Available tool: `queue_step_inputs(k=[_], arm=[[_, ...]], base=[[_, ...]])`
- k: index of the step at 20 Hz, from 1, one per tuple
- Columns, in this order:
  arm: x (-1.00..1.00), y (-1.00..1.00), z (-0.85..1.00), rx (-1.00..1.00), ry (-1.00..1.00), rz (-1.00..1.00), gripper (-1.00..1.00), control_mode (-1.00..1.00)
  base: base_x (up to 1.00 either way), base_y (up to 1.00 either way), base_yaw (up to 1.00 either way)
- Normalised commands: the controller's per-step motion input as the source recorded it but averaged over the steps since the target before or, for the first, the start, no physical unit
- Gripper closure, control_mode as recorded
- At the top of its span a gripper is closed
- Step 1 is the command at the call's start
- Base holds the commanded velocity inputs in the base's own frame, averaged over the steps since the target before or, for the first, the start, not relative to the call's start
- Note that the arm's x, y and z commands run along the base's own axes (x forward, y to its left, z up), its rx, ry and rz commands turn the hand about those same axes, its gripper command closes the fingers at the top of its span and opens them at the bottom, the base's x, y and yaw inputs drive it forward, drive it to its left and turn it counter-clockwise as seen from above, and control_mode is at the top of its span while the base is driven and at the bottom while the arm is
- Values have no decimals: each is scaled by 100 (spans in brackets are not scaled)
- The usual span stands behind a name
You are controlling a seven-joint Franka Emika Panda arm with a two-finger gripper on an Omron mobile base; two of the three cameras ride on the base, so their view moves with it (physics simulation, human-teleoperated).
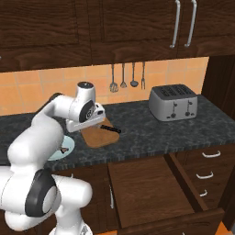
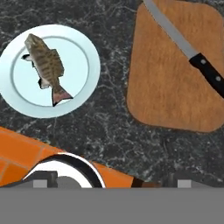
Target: Pick up the knife from the drawer and place it on the cutting board. Then place the meat from the plate to the cutting board.
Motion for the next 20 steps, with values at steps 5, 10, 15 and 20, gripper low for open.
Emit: queue_step_inputs(k=[5, 10, 15, 20], arm=[[-65, 81, 2, 0, 1, -14, -100, -100], [-28, 96, -6, 0, 0, -4, -100, -100], [-5, 96, -4, -4, 0, -1, -100, -100], [0, 51, -4, -2, 0, 0, -100, -100]], base=[[0, 0, 0], [0, 0, 0], [0, 0, 0], [0, 0, 0]])
